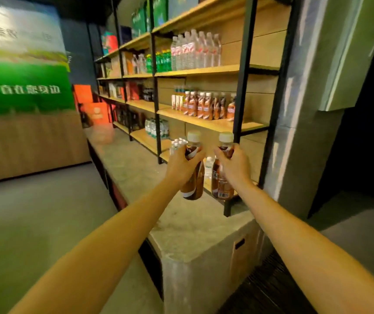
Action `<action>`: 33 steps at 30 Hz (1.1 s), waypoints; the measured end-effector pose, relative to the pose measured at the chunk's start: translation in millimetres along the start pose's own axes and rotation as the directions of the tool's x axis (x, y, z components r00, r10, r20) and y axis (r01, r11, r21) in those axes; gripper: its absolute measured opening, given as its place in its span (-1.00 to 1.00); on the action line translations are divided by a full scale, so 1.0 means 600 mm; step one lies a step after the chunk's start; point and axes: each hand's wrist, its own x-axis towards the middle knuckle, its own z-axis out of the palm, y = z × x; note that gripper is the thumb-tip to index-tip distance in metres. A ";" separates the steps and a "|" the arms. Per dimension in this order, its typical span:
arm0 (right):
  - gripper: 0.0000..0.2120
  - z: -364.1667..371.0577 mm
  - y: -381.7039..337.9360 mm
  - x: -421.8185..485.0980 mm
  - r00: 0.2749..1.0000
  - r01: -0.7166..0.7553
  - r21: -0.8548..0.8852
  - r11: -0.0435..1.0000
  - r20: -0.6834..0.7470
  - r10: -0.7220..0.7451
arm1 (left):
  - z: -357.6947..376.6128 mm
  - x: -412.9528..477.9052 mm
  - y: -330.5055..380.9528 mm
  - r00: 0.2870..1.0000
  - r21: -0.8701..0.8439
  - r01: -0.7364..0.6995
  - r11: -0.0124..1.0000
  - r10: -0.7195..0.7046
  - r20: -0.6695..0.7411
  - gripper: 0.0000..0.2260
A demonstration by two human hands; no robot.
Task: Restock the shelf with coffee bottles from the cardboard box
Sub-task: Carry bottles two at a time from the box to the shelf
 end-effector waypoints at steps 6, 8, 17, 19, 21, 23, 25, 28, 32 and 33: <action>-0.62 0.181 -0.003 0.124 0.994 0.039 0.053 0.998 0.096 -0.044 | -0.088 0.131 -0.087 0.991 0.005 0.041 0.999 -0.040 -0.130 -0.74; -0.64 0.234 -0.003 0.174 0.990 0.048 0.078 0.996 0.130 -0.058 | -0.108 0.181 -0.110 0.985 0.015 0.054 0.998 -0.051 -0.163 -0.72; -0.60 0.414 0.002 0.398 0.974 0.069 0.103 0.992 0.208 -0.089 | -0.165 0.406 -0.199 0.964 0.063 0.085 0.994 -0.066 -0.256 -0.79; -0.62 0.444 0.006 0.432 0.973 0.069 0.119 0.991 0.211 -0.093 | -0.170 0.447 -0.220 0.963 0.064 0.099 0.993 -0.080 -0.257 -0.80; -0.62 0.474 0.014 0.464 0.972 0.067 0.125 0.990 0.217 -0.093 | -0.175 0.488 -0.244 0.963 0.053 0.107 0.993 -0.091 -0.254 -0.83; -0.61 0.504 0.024 0.496 0.974 0.063 0.121 0.991 0.210 -0.087 | -0.179 0.529 -0.269 0.966 0.046 0.097 0.994 -0.083 -0.243 -0.85; -0.61 0.531 0.035 0.525 0.979 0.048 0.114 0.992 0.190 -0.069 | -0.181 0.572 -0.295 0.973 0.040 0.079 0.996 -0.068 -0.222 -0.85; -0.63 0.576 0.059 0.567 0.990 0.021 0.100 0.995 0.135 -0.034 | -0.180 0.638 -0.336 0.984 0.009 0.037 0.999 -0.035 -0.172 -0.81; -0.63 0.619 0.082 0.619 0.999 -0.017 0.026 1.000 0.029 0.016 | -0.176 0.736 -0.392 0.997 -0.046 -0.038 0.998 0.035 -0.064 -0.76; -0.64 0.629 0.086 0.634 0.999 -0.035 0.006 0.999 -0.017 0.036 | -0.176 0.765 -0.404 0.998 -0.054 -0.059 0.997 0.058 -0.020 -0.74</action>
